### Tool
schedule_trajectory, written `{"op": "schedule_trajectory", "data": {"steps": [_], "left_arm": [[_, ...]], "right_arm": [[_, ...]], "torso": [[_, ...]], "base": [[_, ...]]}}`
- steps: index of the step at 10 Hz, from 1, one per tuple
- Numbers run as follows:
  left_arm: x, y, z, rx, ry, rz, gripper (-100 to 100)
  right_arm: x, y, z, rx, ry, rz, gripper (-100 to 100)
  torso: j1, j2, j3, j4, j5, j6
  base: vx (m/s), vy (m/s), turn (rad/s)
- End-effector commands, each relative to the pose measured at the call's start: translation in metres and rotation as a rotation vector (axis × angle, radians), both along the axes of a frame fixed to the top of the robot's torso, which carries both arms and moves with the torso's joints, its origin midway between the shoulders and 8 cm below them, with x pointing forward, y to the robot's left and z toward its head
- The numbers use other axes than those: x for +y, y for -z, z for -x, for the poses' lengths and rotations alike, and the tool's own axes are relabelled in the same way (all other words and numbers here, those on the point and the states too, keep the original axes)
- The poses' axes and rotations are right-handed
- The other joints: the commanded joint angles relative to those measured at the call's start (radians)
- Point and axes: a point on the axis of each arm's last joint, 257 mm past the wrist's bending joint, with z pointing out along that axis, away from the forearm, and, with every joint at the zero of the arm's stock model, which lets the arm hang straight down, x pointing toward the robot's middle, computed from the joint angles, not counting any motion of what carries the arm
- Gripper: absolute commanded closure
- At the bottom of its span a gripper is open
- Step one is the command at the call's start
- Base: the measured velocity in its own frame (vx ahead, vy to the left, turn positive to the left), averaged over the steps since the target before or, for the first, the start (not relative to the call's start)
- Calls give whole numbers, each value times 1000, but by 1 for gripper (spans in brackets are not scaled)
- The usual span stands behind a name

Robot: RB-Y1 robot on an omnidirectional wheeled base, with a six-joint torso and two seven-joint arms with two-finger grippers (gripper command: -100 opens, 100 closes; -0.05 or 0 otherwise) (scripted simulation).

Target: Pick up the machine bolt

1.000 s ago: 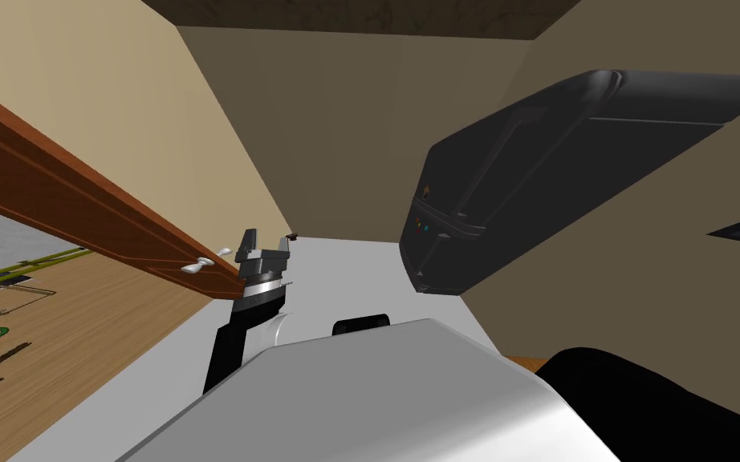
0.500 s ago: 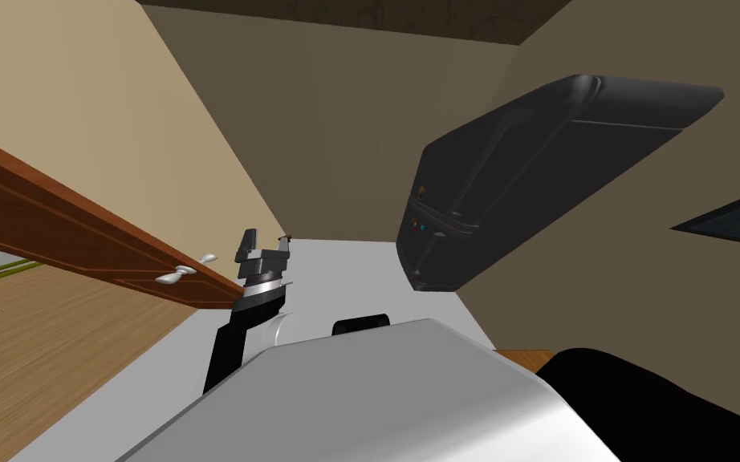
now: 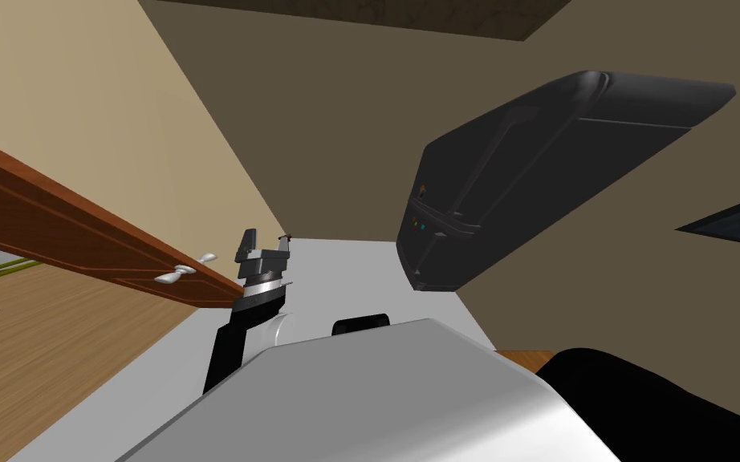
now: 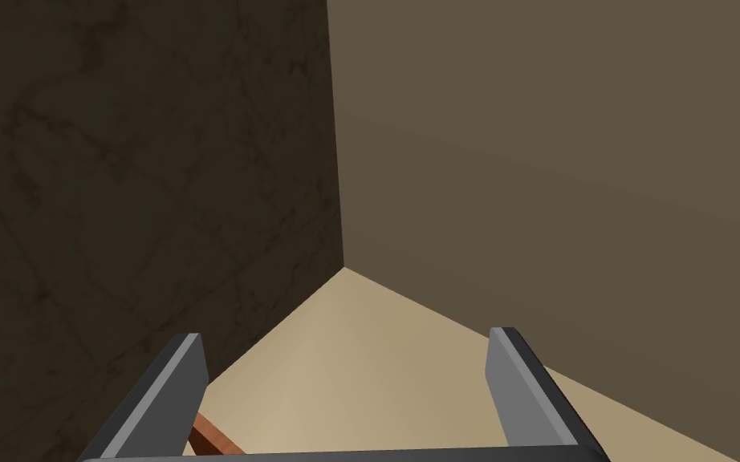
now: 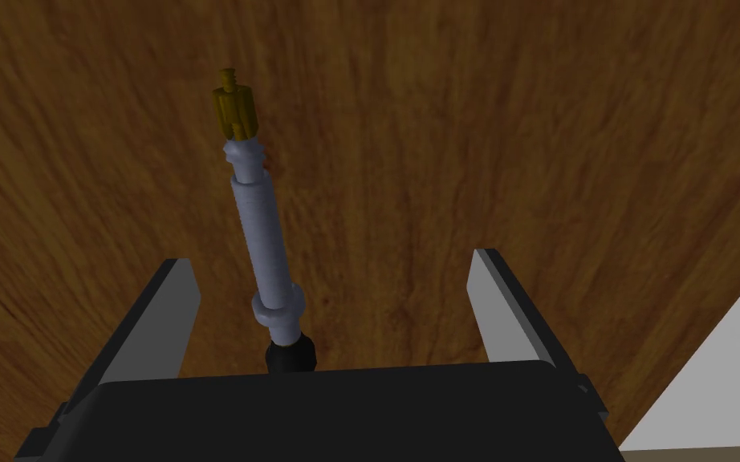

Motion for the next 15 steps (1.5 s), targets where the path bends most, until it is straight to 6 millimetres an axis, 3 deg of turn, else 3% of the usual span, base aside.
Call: {"op": "schedule_trajectory", "data": {"steps": [1, 3, 4, 5, 6, 8, 9, 12, 14, 15], "left_arm": [[0, 0, 0, 0, 0, 0, 0], [0, 0, 0, 0, 0, 0, 0], [0, 0, 0, 0, 0, 0, 0], [0, 0, 0, 0, 0, 0, 0], [0, 0, 0, 0, 0, 0, 0], [0, 0, 0, 0, 0, 0, 0], [0, 0, 0, 0, 0, 0, 0], [0, 0, 0, 0, 0, 0, 0], [0, 0, 0, 0, 0, 0, 0], [0, 0, 0, 0, 0, 0, 0]], "right_arm": [[0, 0, 0, 0, 0, 0, -100], [0, 0, 0, 0, 0, 0, -100], [-10, 5, -12, -19, -35, 2, -100], [-13, 4, -8, -10, -34, 8, -100], [-21, 9, -23, -32, -65, 6, -100], [-25, 8, -16, -18, -67, 15, -100], [-29, 14, -35, -46, -102, 4, -100], [-37, 11, -24, -23, -99, 20, -100], [-50, 19, -52, -58, -145, 9, -100], [-57, 17, -40, -30, -158, 22, -100]], "torso": [[0, 0, 0, 0, 0, 0], [0, 0, 0, 0, 0, 0], [0, 0, 0, 0, 0, 0], [-1, 0, 1, 1, -3, 1], [-3, 0, 1, 2, -4, 0], [-5, 1, 2, 3, -6, 0], [-7, 2, 3, 4, -6, -1], [-9, 3, 4, 6, -10, -1], [-13, 3, 5, 7, -13, -1], [-14, 3, 6, 8, -16, -1]], "base": [[7, 1, -22], [1, 0, -4], [23, 10, -153], [34, 23, -132], [39, 29, -177], [25, 16, -35], [28, 12, -171], [16, 10, -25], [32, 19, -228], [46, 33, -97]]}}
